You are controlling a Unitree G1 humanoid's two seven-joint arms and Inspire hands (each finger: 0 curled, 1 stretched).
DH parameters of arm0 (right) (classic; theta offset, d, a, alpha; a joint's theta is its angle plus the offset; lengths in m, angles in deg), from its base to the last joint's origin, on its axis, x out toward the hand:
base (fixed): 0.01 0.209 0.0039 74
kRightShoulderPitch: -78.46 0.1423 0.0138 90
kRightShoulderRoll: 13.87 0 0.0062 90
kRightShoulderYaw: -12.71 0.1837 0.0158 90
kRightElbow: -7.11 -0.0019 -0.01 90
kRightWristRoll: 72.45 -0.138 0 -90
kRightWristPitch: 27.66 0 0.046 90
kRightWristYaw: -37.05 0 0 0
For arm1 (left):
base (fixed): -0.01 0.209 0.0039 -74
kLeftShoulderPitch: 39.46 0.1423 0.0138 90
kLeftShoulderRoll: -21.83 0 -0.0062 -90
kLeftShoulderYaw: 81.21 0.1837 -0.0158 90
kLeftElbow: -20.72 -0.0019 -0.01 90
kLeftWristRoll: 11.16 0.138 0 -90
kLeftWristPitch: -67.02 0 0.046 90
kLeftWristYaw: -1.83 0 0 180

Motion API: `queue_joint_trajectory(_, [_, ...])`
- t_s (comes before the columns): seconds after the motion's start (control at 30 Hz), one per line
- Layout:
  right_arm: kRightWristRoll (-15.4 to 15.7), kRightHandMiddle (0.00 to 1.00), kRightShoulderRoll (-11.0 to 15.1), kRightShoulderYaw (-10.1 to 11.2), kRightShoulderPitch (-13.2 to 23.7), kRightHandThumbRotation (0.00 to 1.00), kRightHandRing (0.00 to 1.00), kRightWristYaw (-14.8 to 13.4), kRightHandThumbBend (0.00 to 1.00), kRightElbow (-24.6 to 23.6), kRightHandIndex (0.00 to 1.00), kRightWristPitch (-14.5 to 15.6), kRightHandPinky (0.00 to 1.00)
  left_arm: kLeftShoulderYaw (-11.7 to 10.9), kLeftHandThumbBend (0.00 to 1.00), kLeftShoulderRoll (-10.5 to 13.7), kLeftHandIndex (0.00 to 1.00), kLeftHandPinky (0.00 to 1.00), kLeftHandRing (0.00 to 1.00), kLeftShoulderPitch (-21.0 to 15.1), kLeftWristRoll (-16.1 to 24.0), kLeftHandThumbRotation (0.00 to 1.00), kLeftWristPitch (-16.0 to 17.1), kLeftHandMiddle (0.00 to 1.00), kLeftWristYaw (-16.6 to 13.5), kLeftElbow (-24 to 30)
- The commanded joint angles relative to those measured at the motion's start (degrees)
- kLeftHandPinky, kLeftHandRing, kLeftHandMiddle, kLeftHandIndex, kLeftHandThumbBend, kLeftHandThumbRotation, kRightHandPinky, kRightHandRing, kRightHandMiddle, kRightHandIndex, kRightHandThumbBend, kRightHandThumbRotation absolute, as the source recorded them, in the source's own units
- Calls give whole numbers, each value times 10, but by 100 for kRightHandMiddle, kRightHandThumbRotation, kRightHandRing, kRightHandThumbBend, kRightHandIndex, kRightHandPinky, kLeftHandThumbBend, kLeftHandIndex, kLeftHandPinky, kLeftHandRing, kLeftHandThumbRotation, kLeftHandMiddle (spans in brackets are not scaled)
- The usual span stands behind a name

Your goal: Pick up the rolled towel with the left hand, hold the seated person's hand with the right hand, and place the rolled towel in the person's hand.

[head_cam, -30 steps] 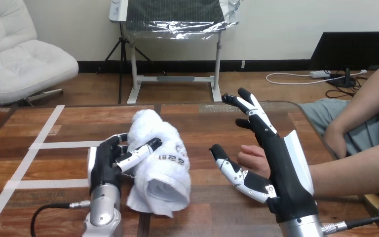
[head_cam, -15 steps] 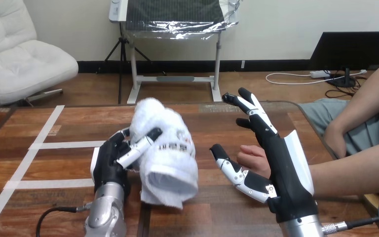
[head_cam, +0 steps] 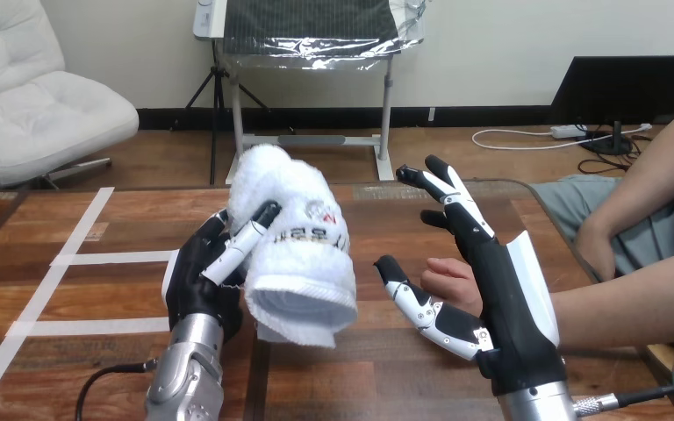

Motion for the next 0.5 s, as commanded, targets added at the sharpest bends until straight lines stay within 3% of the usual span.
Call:
queue_joint_trajectory(0.0, [-11, 97, -4, 9, 36, 2, 94, -5, 39, -17, 85, -4, 82, -12, 66, -17, 52, 23, 33, -2, -42, 0, -23, 44, 46, 70])
queue_joint_trajectory(0.47, [-19, 97, 2, 20, 41, 2, 93, -5, 40, -12, 85, -9, 80, -26, 62, -40, 51, 23, 33, 33, -134, 0, -91, 42, 147, 133])
